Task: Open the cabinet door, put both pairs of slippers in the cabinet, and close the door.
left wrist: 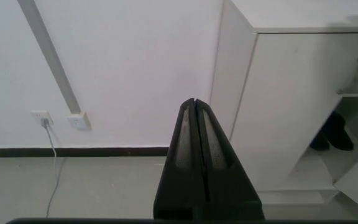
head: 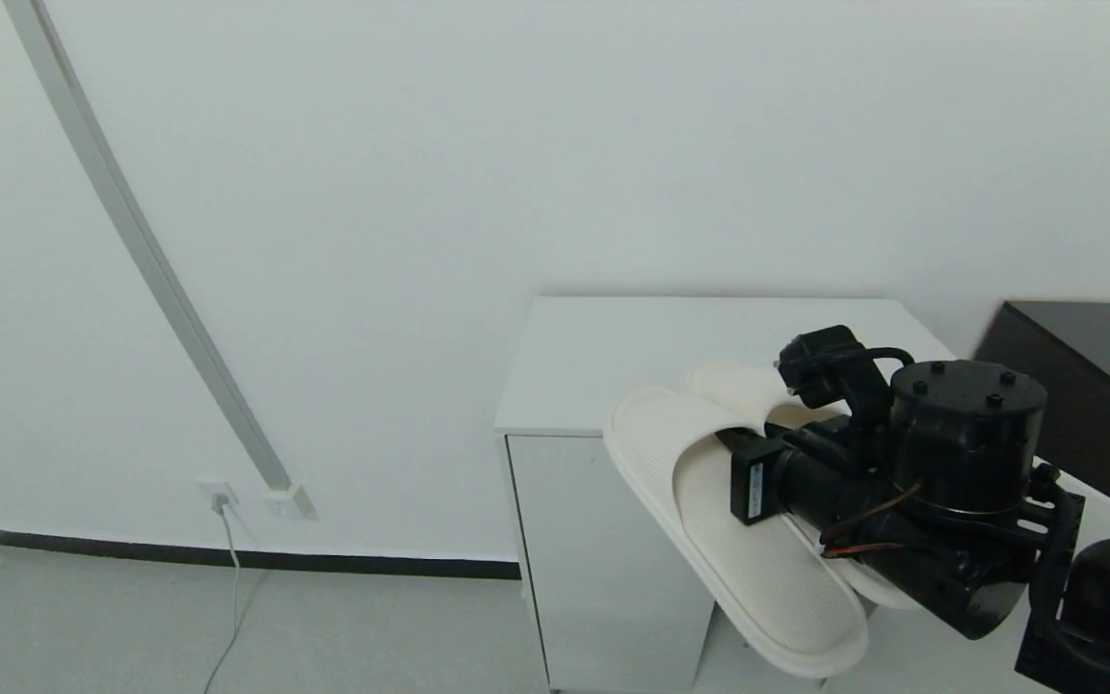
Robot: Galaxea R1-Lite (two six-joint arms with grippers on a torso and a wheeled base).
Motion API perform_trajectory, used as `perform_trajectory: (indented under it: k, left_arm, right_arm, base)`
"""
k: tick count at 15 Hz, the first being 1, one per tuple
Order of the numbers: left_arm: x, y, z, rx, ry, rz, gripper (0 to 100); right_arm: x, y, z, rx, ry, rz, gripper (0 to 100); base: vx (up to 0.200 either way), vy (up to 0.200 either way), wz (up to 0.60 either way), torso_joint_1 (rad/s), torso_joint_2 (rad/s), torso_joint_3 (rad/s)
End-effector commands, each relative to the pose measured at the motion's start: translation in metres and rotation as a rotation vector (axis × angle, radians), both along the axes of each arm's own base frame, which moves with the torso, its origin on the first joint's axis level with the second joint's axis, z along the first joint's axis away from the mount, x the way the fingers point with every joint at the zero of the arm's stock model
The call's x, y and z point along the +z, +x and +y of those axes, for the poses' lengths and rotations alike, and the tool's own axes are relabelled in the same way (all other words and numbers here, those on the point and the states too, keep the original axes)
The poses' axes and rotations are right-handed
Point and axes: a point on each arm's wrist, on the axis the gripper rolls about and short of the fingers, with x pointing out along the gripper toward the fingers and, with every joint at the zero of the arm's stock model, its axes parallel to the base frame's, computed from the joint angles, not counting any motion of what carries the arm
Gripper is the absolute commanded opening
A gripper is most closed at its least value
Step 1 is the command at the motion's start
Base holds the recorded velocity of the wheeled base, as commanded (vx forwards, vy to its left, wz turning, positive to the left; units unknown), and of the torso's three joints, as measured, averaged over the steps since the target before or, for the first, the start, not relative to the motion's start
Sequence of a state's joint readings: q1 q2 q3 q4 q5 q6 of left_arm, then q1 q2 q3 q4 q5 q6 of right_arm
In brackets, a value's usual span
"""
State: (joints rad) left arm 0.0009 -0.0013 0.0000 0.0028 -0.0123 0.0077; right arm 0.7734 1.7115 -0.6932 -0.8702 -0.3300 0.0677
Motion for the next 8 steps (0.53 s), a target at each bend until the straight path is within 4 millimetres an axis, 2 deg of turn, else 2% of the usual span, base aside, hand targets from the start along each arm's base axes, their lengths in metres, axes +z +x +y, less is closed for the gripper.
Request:
perform_trajectory:
  k: [1,2,8]
  left_arm:
    - [0.0000,0.0001,0.0000,-0.001,0.000,0.002,0]
    - [0.0000,0.0001,0.0000,0.001,0.000,0.002,0]
    - [0.0000,0.0001,0.0000,0.001,0.000,0.002,0]
  right_arm:
    - [-0.0023,-0.0005,0.0013,0.005,-0.006,0.006,0]
    - [-0.0058,-0.0011,0.0014,0.006,-0.015,0.015,0]
    - [-0.0083,-0.0043,0.0021,0.015,-0.017,0.023,0]
  base:
    - [-0.200,0.000,0.00,0.002,0.00,-0.007]
    - [-0.200,0.000,0.00,0.007,0.00,0.002]
    - [0.000,0.000,0.00,0.000,0.00,0.000]
